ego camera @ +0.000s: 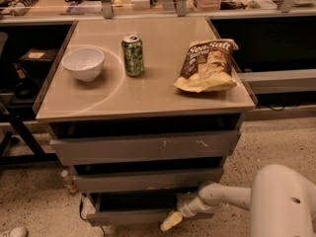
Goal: Open bottom drawer
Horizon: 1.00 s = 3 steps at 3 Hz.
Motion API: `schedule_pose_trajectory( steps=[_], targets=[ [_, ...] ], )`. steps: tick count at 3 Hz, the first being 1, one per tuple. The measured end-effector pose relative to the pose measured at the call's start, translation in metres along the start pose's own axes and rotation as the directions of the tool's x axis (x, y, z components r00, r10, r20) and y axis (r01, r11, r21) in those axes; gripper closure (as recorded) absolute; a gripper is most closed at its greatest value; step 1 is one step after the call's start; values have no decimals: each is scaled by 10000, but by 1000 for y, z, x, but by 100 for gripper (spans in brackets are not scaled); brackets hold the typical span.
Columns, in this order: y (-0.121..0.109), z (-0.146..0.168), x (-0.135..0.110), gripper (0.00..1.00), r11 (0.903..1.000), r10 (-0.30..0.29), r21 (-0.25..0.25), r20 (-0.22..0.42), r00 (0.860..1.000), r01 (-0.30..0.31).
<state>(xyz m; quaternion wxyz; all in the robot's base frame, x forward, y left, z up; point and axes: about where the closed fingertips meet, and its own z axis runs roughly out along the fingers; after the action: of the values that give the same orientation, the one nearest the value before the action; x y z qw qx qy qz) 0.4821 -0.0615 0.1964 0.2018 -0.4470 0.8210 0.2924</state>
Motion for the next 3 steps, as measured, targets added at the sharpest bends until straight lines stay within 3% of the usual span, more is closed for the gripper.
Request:
schedule_pose_trajectory(
  steps=[2, 3],
  targets=[
    [9, 8, 35, 0, 9995, 280, -138, -1140, 9931, -298],
    [15, 3, 41, 0, 9990, 356, -209, -1285, 9911, -386]
  ],
)
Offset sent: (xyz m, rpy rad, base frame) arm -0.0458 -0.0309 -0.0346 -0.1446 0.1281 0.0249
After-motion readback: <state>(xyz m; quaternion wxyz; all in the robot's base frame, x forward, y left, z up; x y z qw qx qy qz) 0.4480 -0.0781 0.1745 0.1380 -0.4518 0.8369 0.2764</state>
